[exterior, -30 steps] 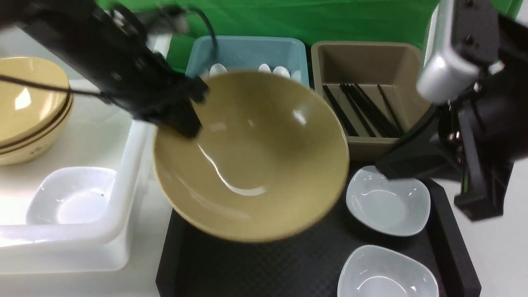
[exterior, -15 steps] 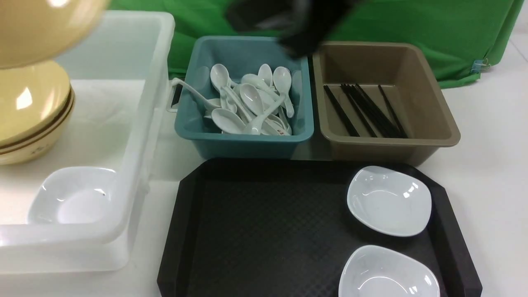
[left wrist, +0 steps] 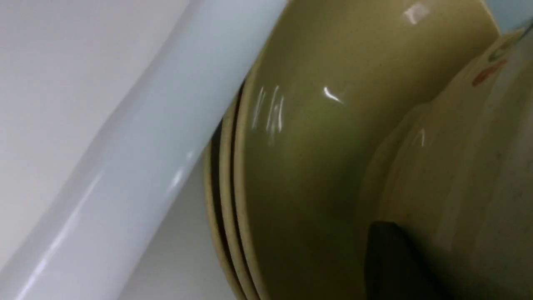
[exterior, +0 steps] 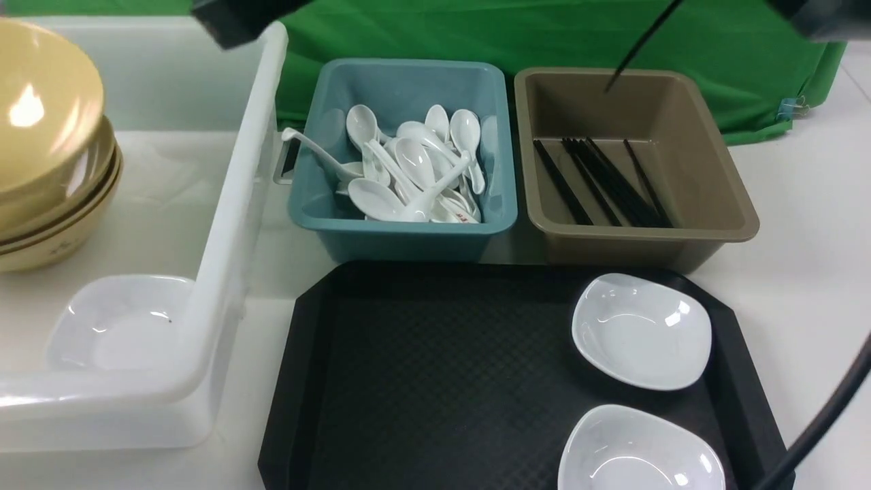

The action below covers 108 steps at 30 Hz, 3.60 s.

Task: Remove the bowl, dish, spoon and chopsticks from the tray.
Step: Use the left arm to put the noodle bowl into the large storage box on the left, then use the right arm to grab the plate, then use the right arm to put the plate into the large storage box on the left

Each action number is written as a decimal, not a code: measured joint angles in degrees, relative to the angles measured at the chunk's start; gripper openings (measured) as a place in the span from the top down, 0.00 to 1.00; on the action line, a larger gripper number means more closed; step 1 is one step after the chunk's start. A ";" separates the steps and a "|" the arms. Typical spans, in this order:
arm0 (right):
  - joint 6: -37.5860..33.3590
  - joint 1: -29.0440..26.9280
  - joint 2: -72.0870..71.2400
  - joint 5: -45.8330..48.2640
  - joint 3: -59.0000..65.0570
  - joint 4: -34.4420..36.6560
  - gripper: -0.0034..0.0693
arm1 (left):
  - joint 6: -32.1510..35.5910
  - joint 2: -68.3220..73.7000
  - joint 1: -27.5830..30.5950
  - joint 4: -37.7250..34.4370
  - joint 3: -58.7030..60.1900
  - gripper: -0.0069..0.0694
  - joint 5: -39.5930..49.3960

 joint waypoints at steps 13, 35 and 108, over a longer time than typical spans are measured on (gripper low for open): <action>6.76 0.06 -2.00 4.25 -0.04 -6.03 0.94 | -4.47 -1.35 0.11 8.07 -3.98 0.26 -0.30; 22.35 -18.61 -41.16 19.81 53.38 -25.21 0.89 | 0.13 -18.81 -49.05 15.25 -7.14 0.92 7.74; 14.85 -0.10 -7.63 0.68 18.42 -6.19 0.91 | 4.19 -55.73 -30.58 14.41 35.26 0.92 -7.76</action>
